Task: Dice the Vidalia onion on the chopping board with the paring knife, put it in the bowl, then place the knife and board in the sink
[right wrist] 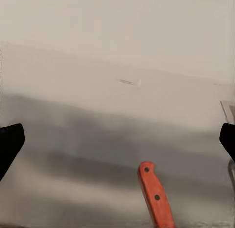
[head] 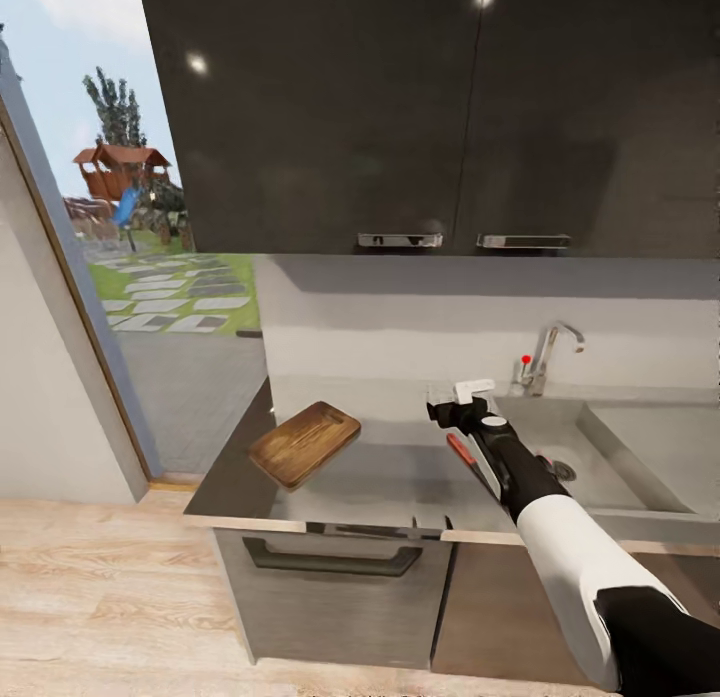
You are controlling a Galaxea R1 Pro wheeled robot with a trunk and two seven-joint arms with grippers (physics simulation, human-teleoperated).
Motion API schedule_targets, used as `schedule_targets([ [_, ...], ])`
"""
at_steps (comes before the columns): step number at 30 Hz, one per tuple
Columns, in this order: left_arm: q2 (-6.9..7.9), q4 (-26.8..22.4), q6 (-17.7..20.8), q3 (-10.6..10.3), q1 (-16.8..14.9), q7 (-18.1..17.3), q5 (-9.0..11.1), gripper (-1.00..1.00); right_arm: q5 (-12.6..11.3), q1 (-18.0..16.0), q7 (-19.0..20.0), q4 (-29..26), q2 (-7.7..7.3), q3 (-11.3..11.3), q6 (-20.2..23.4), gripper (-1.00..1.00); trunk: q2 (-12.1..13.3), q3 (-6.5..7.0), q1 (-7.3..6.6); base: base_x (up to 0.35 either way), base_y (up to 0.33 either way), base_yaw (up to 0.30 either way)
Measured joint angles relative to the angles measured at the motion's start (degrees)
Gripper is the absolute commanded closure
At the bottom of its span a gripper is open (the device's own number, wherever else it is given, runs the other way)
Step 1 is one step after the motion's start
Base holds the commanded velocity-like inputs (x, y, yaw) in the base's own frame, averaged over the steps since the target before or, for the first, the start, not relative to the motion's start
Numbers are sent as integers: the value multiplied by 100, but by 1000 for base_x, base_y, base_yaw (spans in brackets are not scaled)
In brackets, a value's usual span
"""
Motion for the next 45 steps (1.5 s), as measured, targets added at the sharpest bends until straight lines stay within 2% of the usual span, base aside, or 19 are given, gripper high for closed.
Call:
schedule_targets([
  [4,0,0,0,1,0,0,0,-100,1,0,1,83,-6,-5,-200,-100,0,0,-1,-32,0,0],
  [10,0,0,0,2,0,1,0,-100,1,0,5,144,-8,-9,-270,-100,0,0,-1,-6,-29,0],
  [20,-1,0,1,-5,0,2,-7,-100,-8,-1,17,421,-165,-29,-317,-100,1,0,-1,0,-290,0],
  [24,0,0,0,-6,0,1,-8,-100,-7,0,12,764,-200,-29,-731,-100,0,0,-1,0,-160,0],
  [31,0,0,0,-5,0,1,-3,-100,-9,-1,17,1099,-228,-30,-1031,-100,0,0,-1,0,-21,0],
  [34,0,0,0,-6,0,0,-1,-100,-19,0,14,1273,-327,-36,-1284,-100,0,-1,-1,0,-2,0],
  [38,0,0,0,-5,0,0,0,-100,-207,1,20,1428,-437,-55,-1457,-100,0,-1,-1,0,0,0],
  [41,0,4,0,-5,0,1,0,-100,-431,2,24,1509,-481,-66,-1580,-100,0,-1,-1,0,0,0],
  [42,0,5,0,-5,0,0,0,-100,-565,2,20,1616,-563,-70,-1676,-100,0,-1,-1,0,0,0],
  [45,0,5,0,-5,0,2,0,-100,-618,2,18,1683,-618,-68,-1726,-100,0,-1,-1,0,0,0],
])
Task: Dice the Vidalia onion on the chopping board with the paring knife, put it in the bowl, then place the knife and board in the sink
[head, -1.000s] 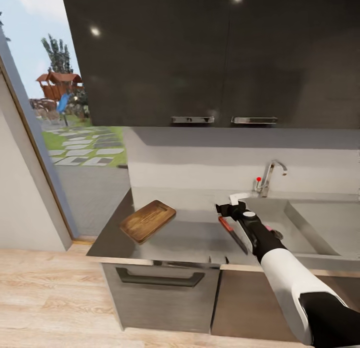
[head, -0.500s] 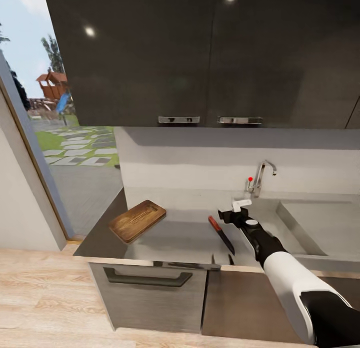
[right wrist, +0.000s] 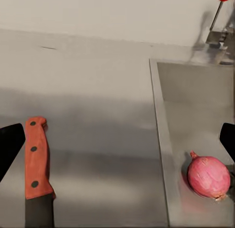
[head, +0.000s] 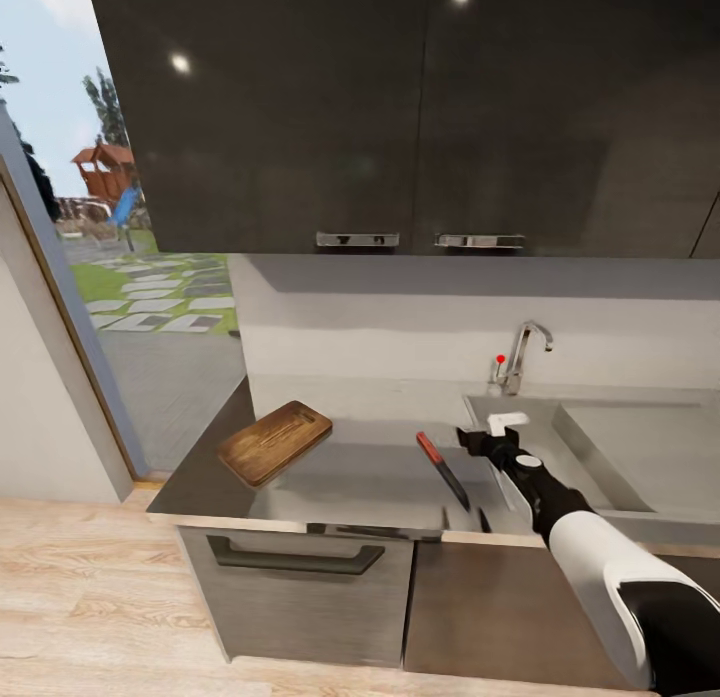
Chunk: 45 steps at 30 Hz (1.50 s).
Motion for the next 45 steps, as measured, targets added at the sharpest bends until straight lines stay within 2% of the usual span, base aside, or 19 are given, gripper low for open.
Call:
schedule_targets([
  [7,0,26,0,0,0,-1,0,-100,-16,0,-64,286,-28,0,-399,-100,0,0,0,0,0,0],
  [17,0,30,0,0,0,-2,1,-100,-8,0,-247,361,-133,0,-473,-100,0,0,0,0,0,0],
  [20,0,30,0,0,0,0,5,-100,-8,0,-330,371,-234,4,-475,-100,0,0,0,0,0,0],
  [25,0,30,0,0,0,-1,7,-100,-8,0,-357,373,-303,7,-476,-100,0,-16,0,0,0,0],
  [45,0,30,0,0,0,-1,8,-100,-16,0,-355,434,-309,22,-476,-100,0,-169,0,0,0,0],
])
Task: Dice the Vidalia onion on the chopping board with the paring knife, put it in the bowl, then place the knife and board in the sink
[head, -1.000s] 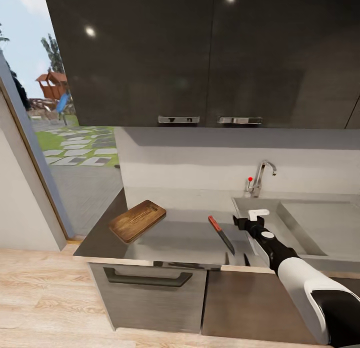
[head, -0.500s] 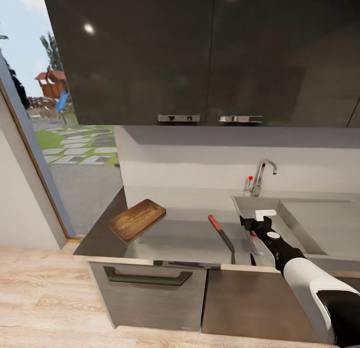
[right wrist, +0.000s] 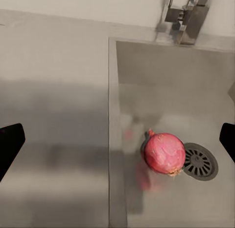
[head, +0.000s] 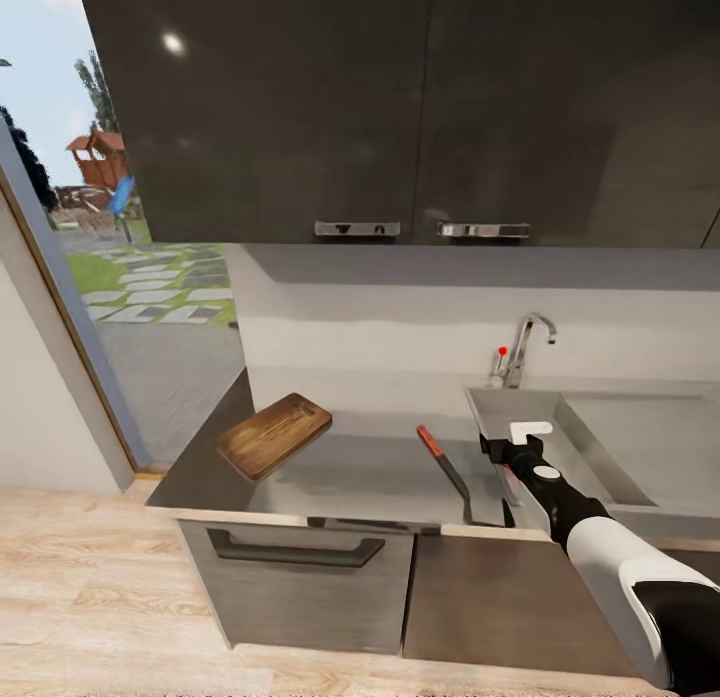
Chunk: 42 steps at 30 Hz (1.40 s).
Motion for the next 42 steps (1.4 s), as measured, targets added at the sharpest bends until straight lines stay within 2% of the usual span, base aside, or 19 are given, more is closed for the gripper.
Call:
schedule_targets([
  [14,0,0,0,0,0,0,0,-100,0,0,36,19,13,2,-12,-100,0,-115,0,0,0,0],
  [18,0,0,0,0,0,1,0,-100,-5,0,47,24,17,2,-168,-100,-1,-134,0,0,0,0],
  [24,0,0,0,0,0,-1,0,-100,-7,0,54,290,17,3,-754,-100,-1,-137,0,0,0,0],
  [42,0,0,0,1,0,-1,0,-100,-14,0,37,440,42,3,-878,-100,-1,-140,0,0,0,0],
])
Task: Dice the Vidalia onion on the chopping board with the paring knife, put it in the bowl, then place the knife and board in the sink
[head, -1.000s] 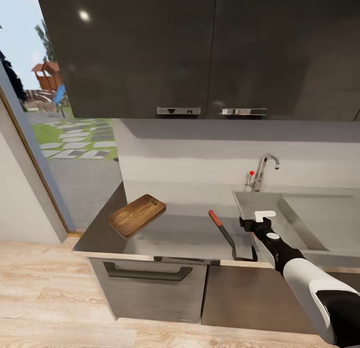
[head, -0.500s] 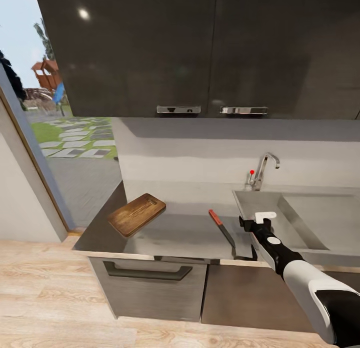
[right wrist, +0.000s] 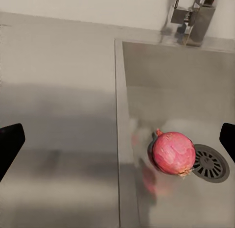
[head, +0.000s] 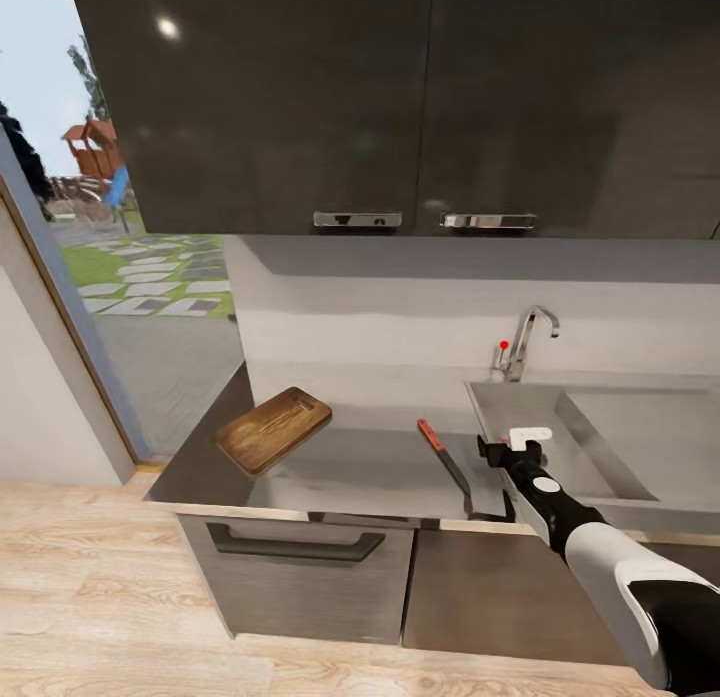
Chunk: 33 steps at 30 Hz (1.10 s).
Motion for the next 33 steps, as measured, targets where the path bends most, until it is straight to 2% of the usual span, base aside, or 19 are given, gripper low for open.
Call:
schedule_targets([
  [18,0,0,0,7,0,0,0,-100,-5,0,4,97,15,0,8,-100,0,-115,0,0,3,0],
  [26,0,-1,0,7,0,0,0,-100,-8,1,5,105,19,0,6,-100,0,-174,0,0,202,0],
  [33,0,0,0,7,0,0,0,-100,-7,0,5,106,11,0,3,-100,0,-226,0,3,24,0],
])
